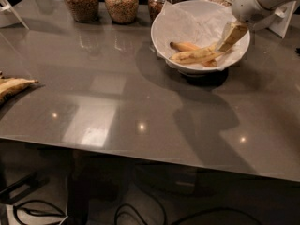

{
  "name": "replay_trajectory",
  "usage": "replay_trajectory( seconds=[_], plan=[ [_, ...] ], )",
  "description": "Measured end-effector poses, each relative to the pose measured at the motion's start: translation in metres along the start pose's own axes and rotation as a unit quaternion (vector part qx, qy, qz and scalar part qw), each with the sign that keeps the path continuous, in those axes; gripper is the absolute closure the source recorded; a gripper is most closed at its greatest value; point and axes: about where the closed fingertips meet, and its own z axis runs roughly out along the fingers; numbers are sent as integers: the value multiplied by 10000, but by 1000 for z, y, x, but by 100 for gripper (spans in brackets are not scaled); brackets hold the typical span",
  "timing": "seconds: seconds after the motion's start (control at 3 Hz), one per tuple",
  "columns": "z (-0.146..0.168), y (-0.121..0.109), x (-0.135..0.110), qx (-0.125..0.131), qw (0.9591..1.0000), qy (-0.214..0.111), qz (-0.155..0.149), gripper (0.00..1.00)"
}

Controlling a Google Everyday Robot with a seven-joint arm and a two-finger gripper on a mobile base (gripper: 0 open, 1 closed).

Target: Pick banana from white bowl

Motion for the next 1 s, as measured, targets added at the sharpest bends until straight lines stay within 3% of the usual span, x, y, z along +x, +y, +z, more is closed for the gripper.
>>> replay_trajectory(
  seconds=[0.33, 0.67, 1.0],
  plan=[
    [19, 2, 8, -179, 9995, 71, -235, 42],
    [30, 13, 17, -465, 9981, 155, -367, 55],
    [36, 24, 25, -858, 9941, 268, -607, 47]
  ],
)
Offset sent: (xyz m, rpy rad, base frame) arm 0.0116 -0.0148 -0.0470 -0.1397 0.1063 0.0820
